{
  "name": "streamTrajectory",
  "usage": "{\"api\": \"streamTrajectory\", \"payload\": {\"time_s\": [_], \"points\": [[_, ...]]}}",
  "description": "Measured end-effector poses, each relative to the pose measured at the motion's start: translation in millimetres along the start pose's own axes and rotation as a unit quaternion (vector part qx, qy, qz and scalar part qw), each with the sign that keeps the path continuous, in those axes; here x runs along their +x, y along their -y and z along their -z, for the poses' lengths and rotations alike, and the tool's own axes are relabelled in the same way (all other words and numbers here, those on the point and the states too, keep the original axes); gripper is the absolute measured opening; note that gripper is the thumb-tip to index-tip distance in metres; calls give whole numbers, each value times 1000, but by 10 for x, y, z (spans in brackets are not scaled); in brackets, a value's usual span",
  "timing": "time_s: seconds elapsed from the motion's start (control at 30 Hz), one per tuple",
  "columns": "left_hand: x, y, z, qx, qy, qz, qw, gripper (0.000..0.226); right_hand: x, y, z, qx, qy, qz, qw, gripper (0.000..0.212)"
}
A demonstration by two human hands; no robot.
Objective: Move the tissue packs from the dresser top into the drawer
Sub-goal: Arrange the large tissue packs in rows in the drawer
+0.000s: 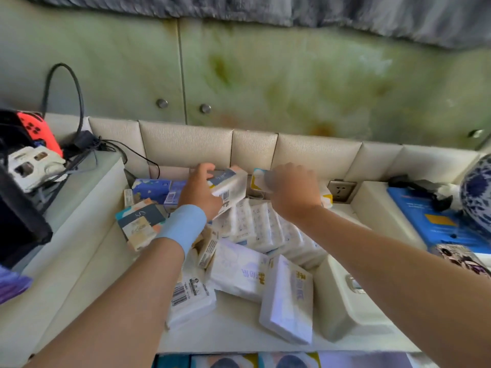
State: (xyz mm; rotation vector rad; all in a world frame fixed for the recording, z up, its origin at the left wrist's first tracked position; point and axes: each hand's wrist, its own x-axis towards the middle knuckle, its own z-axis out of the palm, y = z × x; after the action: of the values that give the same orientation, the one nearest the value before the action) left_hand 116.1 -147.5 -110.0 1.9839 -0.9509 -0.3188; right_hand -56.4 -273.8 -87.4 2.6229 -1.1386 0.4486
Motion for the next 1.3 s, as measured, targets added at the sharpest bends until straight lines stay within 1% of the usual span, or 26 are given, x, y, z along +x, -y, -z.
{"api": "streamTrajectory", "payload": {"time_s": [0.07, 0.17, 0.3, 0.43, 0.5, 0.57, 0.6, 0.63, 0.73, 0.83, 0.87, 0.93, 1.0, 1.07, 1.1, 1.2, 1.3], "points": [[-134, -71, 18, -7, 15, -20, 1000, 72, -141, 13, 135, 45, 6, -18, 999, 42], [-375, -145, 81, 19, 13, -30, 999, 72, -398, 14, 330, 93, 12, -37, 995, 46], [-728, -234, 224, 28, -7, -38, 999, 66, -780, 3, 587, 182, 15, -66, 981, 54], [-1075, -351, 449, 32, 4, -60, 998, 58, -1222, 3, 867, 254, 36, -83, 963, 55], [-1260, -391, 554, 27, 22, -66, 997, 58, -1471, 5, 1001, 296, 59, -89, 949, 61], [-1439, -401, 649, 42, 47, -72, 995, 58, -1733, 13, 1121, 349, 106, -85, 927, 72], [-1532, -405, 697, 58, 59, -72, 994, 57, -1851, 26, 1162, 363, 129, -75, 920, 72], [-1632, -409, 745, 79, 68, -71, 992, 56, -1952, 43, 1190, 364, 149, -58, 918, 67], [-1906, -416, 863, 137, 95, -77, 983, 55, -2160, 105, 1234, 331, 197, -12, 923, 40], [-2127, -446, 966, 167, 98, -90, 977, 56, -2305, 149, 1235, 346, 253, -6, 904, 16], [-2188, -451, 993, 173, 99, -93, 976, 56, -2359, 152, 1232, 357, 276, -11, 892, 16], [-2311, -446, 1020, 162, 110, -75, 978, 62, -2490, 145, 1215, 374, 329, -27, 867, 24], [-2435, -409, 994, 135, 137, -48, 980, 75, -2637, 138, 1207, 380, 361, -49, 851, 28], [-2546, -369, 940, 130, 173, -42, 975, 83, -2769, 125, 1166, 349, 384, -36, 854, 37], [-2595, -343, 898, 135, 194, -42, 971, 84, -2829, 126, 1140, 326, 400, -23, 856, 44], [-2729, -211, 704, 162, 259, -42, 951, 78, -3022, 155, 1051, 265, 446, 4, 855, 65], [-2836, -41, 521, 218, 286, -35, 933, 62, -3147, 192, 925, 215, 433, 52, 874, 81]]}}
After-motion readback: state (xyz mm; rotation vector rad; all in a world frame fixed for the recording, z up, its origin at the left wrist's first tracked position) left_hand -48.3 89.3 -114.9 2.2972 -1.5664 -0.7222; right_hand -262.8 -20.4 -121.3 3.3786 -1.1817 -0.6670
